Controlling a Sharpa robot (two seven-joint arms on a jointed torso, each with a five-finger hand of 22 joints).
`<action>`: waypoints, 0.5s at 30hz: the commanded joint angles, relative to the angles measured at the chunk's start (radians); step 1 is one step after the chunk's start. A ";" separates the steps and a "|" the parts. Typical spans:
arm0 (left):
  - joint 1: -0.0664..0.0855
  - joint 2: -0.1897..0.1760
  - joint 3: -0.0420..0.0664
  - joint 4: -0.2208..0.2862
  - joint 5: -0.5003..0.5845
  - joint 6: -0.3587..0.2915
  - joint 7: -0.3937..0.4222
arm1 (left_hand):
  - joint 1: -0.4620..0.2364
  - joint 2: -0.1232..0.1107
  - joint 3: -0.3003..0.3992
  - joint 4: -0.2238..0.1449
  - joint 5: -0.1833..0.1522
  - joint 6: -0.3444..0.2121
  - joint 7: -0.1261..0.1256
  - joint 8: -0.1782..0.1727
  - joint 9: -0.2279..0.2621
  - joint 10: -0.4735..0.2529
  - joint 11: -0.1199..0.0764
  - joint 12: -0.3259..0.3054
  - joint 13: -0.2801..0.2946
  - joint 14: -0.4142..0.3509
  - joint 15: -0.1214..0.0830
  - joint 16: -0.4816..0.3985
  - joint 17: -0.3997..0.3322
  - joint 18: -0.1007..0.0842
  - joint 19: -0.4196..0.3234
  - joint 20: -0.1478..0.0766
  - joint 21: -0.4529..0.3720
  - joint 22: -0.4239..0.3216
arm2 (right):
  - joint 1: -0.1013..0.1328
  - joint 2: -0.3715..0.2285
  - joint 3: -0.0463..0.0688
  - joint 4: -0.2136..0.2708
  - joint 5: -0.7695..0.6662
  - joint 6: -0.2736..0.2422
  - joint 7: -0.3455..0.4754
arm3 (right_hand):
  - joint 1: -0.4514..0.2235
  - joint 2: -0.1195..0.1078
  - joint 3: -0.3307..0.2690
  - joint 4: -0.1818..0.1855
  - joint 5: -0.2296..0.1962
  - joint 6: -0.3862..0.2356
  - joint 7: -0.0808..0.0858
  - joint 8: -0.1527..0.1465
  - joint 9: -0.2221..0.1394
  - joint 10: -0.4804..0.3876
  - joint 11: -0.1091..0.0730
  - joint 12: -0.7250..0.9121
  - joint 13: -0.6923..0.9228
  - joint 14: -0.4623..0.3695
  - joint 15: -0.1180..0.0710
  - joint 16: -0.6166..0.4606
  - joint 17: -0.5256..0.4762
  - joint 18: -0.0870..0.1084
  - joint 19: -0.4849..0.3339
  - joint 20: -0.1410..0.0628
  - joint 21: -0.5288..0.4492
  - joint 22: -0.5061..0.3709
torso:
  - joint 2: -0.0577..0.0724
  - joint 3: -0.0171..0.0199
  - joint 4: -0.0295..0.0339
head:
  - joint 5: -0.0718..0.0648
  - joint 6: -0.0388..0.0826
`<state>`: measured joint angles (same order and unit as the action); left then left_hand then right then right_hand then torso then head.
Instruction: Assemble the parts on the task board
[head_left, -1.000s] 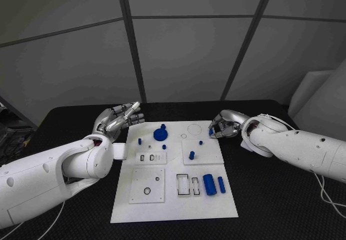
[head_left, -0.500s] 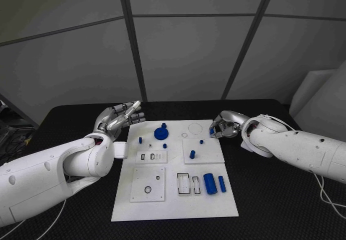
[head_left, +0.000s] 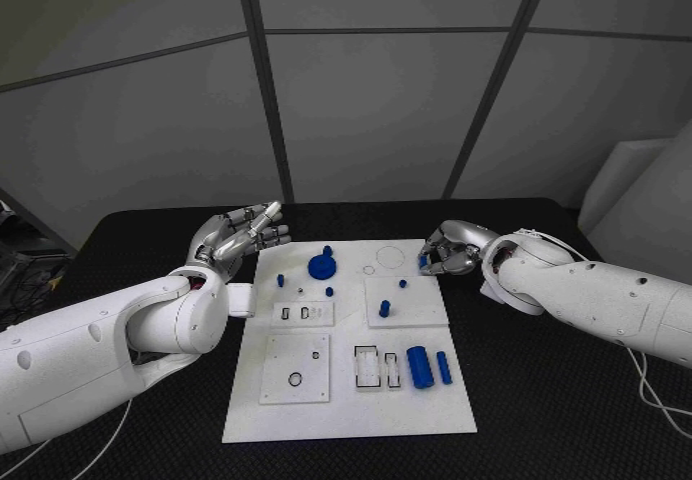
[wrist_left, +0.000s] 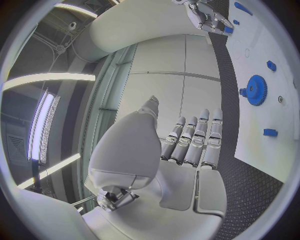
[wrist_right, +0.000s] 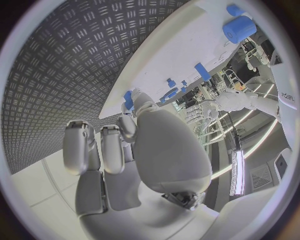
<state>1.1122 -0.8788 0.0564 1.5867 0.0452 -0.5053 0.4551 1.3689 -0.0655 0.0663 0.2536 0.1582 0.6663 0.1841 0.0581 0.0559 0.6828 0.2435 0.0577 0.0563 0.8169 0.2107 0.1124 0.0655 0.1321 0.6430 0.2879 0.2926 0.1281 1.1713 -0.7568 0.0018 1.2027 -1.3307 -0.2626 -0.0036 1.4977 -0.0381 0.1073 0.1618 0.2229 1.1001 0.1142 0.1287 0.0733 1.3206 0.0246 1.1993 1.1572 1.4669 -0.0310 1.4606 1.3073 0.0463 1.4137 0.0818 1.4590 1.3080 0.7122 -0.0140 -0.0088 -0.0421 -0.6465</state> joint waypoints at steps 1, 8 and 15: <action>0.001 0.000 0.001 0.001 -0.006 0.011 0.002 | 0.005 0.002 0.001 -0.007 -0.003 0.001 0.091 -0.003 0.000 -0.001 -0.001 -0.001 0.000 -0.007 -0.003 -0.006 -0.001 0.021 -0.010 0.001 -0.004 -0.001 | 0.001 -0.005 0.000 0.020 0.006 -0.082 0.014 | 0.015 0.031 0.020 -0.003 -0.008 0.016 -0.008 0.012 0.005 0.011 0.000 0.007 0.006 0.061 -0.010 0.003 0.050 0.002 0.006 -0.006 0.008 0.065 | 0.000 0.0007 -0.0005 | 0.001 -0.002; 0.000 -0.001 0.001 0.000 -0.006 0.013 0.002 | 0.005 0.002 0.001 -0.007 -0.003 0.001 0.091 -0.003 0.000 -0.001 -0.001 -0.001 0.000 -0.007 -0.003 -0.006 -0.001 0.021 -0.010 0.001 -0.004 -0.001 | 0.002 -0.034 0.001 0.104 0.017 -0.123 -0.003 | 0.019 0.028 0.032 -0.008 -0.005 0.014 -0.008 0.012 0.004 0.008 -0.001 0.003 0.003 0.062 -0.011 0.004 0.053 0.000 0.011 -0.008 0.012 0.073 | -0.005 -0.0032 -0.0030 | 0.007 -0.002; 0.000 -0.001 0.001 -0.006 -0.006 0.016 0.002 | 0.005 0.002 0.001 -0.007 -0.003 0.001 0.091 -0.003 0.000 -0.001 -0.001 -0.001 0.000 -0.007 -0.003 -0.006 -0.001 0.021 -0.010 0.001 -0.004 -0.001 | 0.004 -0.028 0.002 0.209 0.020 -0.124 -0.045 | 0.017 0.030 0.054 -0.009 -0.026 0.009 -0.005 0.010 0.002 0.005 0.001 -0.002 -0.001 0.062 -0.010 0.004 0.054 0.000 0.012 -0.009 0.012 0.074 | -0.014 -0.0083 -0.0045 | 0.022 -0.008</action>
<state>1.1110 -0.8800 0.0563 1.5811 0.0452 -0.5038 0.4548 1.3689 -0.0655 0.0664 0.2536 0.1582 0.6664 0.1840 0.0581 0.0559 0.6827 0.2435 0.0577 0.0562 0.8169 0.2107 0.1124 0.0655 0.1322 0.6430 0.2879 0.2926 0.1282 1.1728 -0.7899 0.0033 1.3985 -1.3177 -0.3568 -0.0193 1.5042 -0.0296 0.1543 0.1521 0.2024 1.1013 0.1155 0.1306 0.0728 1.3276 0.0251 1.2003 1.1575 1.4650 -0.0359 1.4606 1.3081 0.0463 1.4207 0.0748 1.4675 1.3078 0.7027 -0.0198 -0.0125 -0.0246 -0.6524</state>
